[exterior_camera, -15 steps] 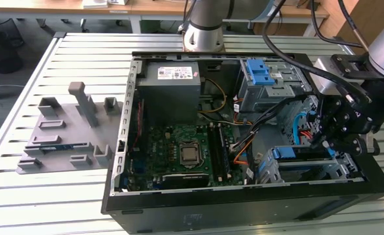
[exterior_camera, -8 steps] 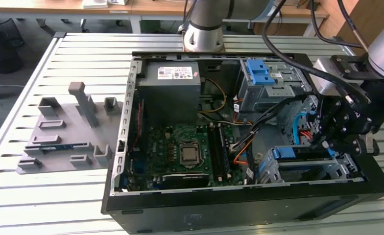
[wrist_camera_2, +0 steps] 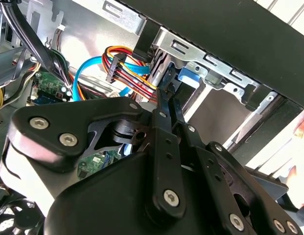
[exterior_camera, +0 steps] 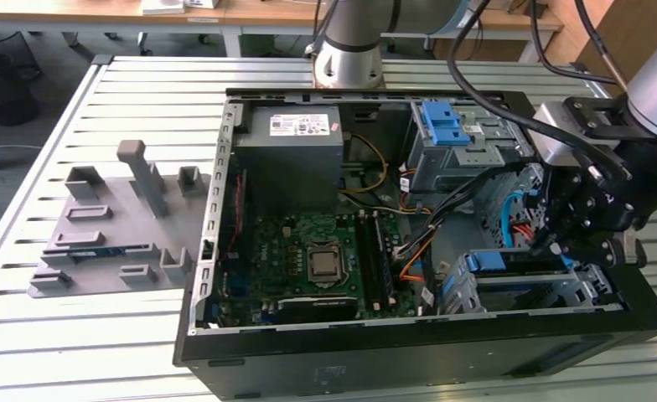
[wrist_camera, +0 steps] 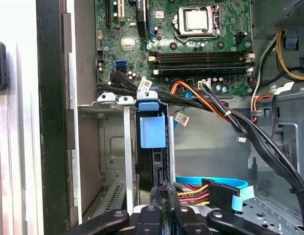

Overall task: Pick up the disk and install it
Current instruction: 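Insert the first disk wire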

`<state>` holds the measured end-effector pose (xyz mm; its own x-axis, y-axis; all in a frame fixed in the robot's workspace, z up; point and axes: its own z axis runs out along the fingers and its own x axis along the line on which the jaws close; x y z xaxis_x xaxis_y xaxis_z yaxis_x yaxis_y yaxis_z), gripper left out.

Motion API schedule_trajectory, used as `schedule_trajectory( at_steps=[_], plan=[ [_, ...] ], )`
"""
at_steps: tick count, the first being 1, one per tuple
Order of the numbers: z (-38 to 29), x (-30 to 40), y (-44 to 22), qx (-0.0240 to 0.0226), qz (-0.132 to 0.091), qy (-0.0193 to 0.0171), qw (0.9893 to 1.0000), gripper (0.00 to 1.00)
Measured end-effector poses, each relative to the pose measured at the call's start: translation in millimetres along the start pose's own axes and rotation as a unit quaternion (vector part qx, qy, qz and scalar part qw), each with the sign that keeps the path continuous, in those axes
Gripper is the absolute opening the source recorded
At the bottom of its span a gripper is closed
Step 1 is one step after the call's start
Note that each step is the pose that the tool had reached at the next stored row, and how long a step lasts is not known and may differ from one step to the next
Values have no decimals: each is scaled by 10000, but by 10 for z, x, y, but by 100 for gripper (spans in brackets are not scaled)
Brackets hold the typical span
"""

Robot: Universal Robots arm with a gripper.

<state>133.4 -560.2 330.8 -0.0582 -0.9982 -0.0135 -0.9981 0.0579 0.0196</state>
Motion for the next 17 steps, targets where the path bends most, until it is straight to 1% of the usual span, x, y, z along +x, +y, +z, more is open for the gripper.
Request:
schedule_trajectory(
  at_steps=[9,17],
  plan=[
    [26,0,-14,-24,0,3,10000,16],
    [29,-1,-16,-26,1,0,10000,16]
  ],
)
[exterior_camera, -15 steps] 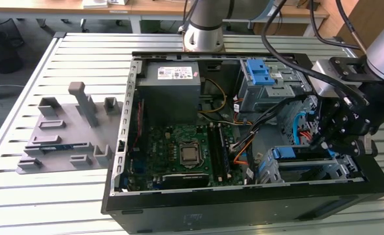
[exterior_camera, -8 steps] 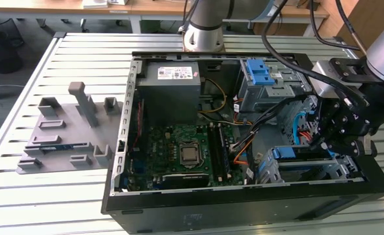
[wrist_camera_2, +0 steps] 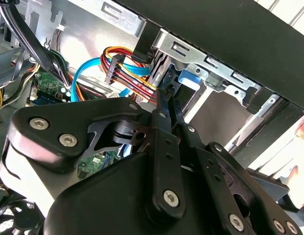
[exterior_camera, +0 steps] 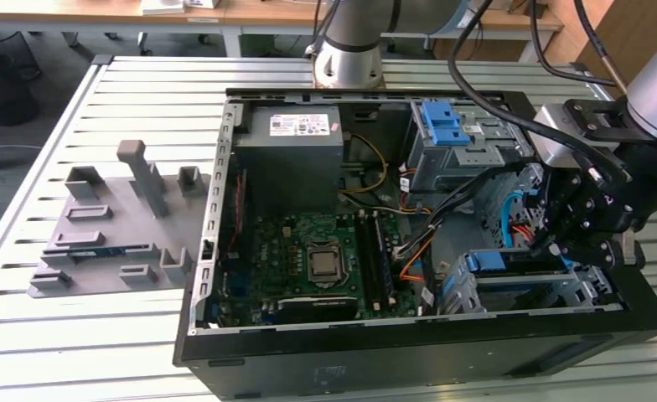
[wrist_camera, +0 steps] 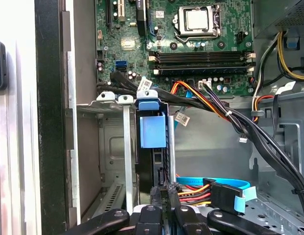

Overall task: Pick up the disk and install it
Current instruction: 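Insert the first disk wire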

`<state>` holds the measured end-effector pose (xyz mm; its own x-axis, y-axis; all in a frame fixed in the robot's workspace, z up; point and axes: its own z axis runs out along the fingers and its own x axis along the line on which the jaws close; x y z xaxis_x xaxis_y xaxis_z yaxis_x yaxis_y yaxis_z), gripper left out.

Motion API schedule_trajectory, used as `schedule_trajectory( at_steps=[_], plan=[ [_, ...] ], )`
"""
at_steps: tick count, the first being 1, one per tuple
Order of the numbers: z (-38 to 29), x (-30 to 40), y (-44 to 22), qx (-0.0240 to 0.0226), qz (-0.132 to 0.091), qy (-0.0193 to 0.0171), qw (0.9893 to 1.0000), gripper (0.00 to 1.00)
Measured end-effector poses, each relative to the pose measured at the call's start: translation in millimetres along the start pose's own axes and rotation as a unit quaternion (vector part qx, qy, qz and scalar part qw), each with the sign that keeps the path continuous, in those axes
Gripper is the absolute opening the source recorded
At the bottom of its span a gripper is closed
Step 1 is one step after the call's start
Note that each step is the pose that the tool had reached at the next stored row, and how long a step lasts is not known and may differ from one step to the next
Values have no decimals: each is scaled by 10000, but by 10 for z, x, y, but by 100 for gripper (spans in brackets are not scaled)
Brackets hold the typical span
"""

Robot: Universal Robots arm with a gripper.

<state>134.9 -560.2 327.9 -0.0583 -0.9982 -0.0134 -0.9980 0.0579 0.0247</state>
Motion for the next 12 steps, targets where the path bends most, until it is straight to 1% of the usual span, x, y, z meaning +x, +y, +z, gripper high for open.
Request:
schedule_trajectory(
  at_steps=[3,4,9,12],
  plan=[
    [-6,0,0,-1,0,-5,10000,18],
    [-20,-1,0,0,0,-2,10000,24],
    [-83,-1,2,-1,0,-2,10000,24],
    [-93,-1,2,-1,0,-3,10000,23]
  ],
)
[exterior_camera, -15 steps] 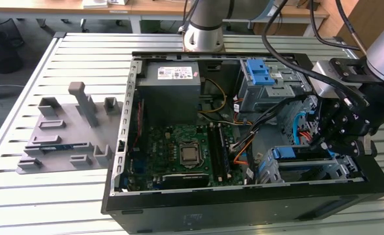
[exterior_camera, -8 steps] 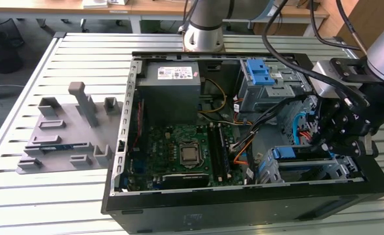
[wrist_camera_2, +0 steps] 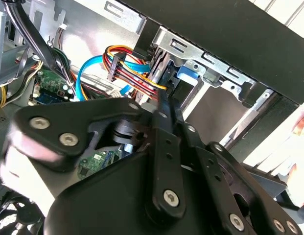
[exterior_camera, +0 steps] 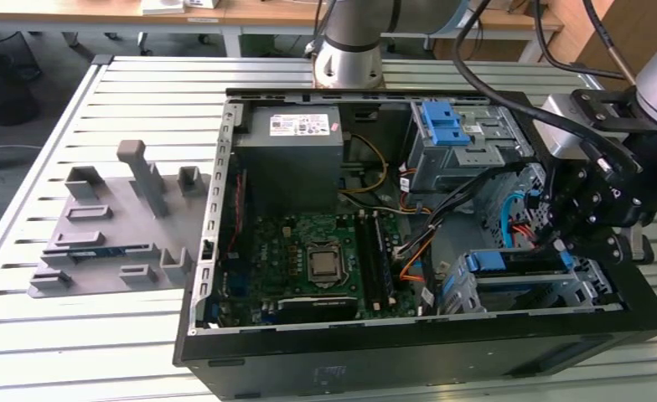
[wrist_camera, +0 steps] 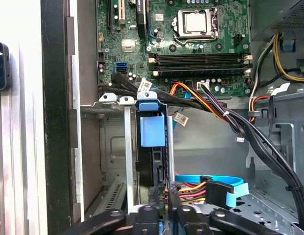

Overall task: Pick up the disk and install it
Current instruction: 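Insert the first disk wire, then insert the second disk wire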

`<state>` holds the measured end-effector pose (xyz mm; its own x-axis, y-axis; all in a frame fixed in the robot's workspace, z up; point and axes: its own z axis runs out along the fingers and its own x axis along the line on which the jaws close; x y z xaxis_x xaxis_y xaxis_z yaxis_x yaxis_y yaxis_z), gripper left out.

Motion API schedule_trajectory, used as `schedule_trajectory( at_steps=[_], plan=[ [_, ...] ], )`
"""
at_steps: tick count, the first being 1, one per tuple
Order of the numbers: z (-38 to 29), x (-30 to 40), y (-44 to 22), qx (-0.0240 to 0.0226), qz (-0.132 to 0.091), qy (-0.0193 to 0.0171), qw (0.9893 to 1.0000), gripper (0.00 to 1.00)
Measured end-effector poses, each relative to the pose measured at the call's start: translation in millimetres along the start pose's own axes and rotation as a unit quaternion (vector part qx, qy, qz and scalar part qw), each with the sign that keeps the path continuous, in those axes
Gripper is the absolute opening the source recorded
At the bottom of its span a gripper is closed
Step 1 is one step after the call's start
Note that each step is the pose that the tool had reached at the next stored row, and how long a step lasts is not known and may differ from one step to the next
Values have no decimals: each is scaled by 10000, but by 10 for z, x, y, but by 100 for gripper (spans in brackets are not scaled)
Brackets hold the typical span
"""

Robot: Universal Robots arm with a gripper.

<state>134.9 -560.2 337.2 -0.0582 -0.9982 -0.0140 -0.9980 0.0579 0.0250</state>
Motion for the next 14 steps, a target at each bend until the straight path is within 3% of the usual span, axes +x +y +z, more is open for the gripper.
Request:
schedule_trajectory(
  at_steps=[3,14],
  plan=[
    [-3,0,0,0,0,2,10000,11],
    [-6,0,0,0,0,2,10000,11]
  ],
)
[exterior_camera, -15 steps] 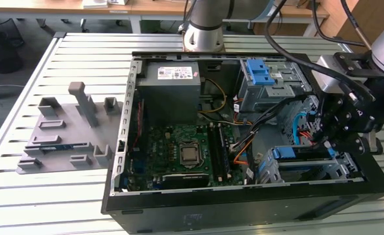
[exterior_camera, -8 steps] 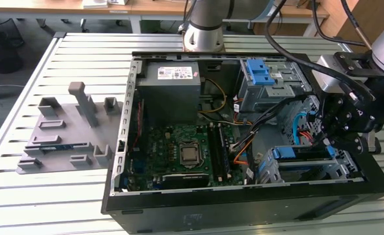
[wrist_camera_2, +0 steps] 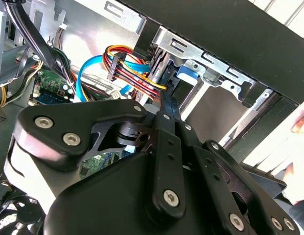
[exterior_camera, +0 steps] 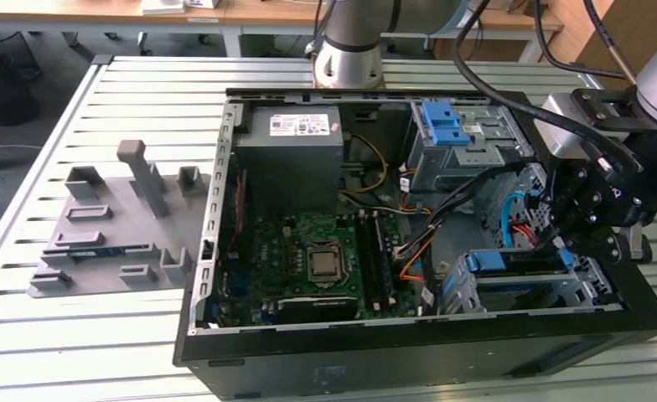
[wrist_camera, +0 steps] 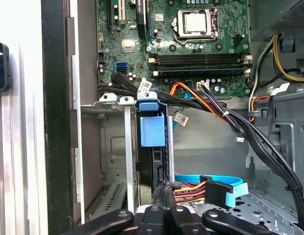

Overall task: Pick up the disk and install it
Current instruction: 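Insert the second disk wire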

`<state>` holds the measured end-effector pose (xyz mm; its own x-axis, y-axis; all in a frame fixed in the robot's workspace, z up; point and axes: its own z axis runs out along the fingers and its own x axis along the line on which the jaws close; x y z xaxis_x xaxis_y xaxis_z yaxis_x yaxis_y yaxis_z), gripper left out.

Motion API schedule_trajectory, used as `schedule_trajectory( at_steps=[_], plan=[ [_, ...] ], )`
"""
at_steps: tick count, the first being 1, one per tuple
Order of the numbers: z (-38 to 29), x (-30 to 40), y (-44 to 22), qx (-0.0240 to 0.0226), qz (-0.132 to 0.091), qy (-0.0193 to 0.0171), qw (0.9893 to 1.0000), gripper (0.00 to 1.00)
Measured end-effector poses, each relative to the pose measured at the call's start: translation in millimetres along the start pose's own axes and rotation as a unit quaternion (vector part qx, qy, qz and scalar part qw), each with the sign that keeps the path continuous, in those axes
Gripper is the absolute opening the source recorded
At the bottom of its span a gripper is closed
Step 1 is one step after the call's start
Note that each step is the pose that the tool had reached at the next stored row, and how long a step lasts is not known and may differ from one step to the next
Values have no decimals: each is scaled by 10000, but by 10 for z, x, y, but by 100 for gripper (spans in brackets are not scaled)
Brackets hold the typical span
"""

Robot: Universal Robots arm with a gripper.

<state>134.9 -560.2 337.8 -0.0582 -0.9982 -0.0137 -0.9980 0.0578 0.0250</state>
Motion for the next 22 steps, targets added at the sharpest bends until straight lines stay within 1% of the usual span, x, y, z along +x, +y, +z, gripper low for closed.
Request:
schedule_trajectory(
  at_steps=[5,7,17,19,22],
  plan=[
    [-1,0,1,0,0,0,10000,11],
    [-2,0,13,0,0,1,10000,11],
    [3,8,134,0,0,0,10000,11],
    [3,10,167,0,0,0,10000,11],
    [3,13,202,9,0,0,10000,11]
  ],
)
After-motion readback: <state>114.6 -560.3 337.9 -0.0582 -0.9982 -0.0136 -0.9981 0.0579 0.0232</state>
